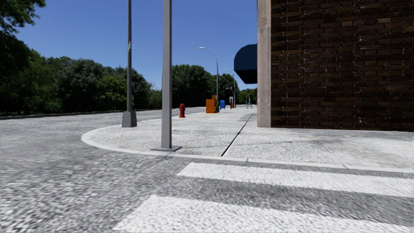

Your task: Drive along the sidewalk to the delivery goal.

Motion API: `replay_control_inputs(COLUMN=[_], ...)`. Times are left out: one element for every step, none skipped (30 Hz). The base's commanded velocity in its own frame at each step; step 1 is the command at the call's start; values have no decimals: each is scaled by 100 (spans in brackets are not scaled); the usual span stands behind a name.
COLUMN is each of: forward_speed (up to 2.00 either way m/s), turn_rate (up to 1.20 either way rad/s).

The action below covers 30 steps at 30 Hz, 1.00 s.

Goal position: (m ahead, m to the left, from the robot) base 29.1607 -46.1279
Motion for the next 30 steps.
replay_control_inputs(forward_speed=[200,200,200,200,200,200,200,200,200,200,200,200,200,200,200,200,200,200,200,200,200,200,200,200,200,200,200,200,200,200], turn_rate=[-58,-57,-57,-57,-57,-51,-51,0,0,0,0,0,0,0,0,0,0,0,0,0,0,0,0,0,0,0,-7,-18,-22,-22])
